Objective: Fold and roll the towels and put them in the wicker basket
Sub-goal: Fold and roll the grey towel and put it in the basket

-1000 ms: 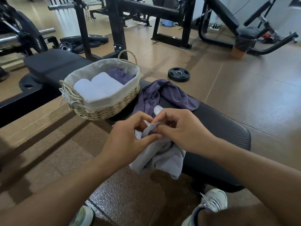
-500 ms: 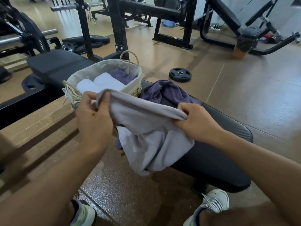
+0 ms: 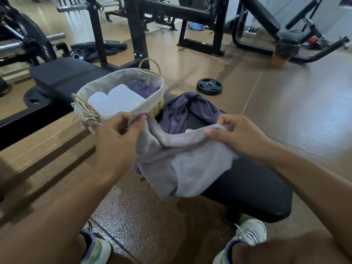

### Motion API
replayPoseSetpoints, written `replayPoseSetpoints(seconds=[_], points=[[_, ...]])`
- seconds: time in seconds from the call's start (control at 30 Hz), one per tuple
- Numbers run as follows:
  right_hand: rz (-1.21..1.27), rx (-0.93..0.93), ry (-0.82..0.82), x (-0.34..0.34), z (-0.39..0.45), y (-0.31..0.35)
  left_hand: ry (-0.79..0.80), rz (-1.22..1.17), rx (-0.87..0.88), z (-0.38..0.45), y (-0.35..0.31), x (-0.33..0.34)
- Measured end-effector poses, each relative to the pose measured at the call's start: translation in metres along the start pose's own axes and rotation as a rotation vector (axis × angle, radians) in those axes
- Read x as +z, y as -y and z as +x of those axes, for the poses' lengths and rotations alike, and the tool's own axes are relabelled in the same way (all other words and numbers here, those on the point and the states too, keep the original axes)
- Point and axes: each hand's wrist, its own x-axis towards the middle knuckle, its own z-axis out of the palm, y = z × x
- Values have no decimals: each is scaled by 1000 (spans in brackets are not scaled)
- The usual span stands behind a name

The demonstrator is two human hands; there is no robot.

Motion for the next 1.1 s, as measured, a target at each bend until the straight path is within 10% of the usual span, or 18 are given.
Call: replayPoseSetpoints(seconds=[0.17,0.4,0.8,1.1], points=[[54,-63,237,35,-11,17,314,-64,4,-31,-6,22],[117,-139,391,36,-11,17,354,-131,-48,-30,-10,16],[-510,213,553,-12,1,-18,-138,-83,-203,16,20,-7],[285,158,322,-7,-4,3,-23,64,-137,5,18,-1]])
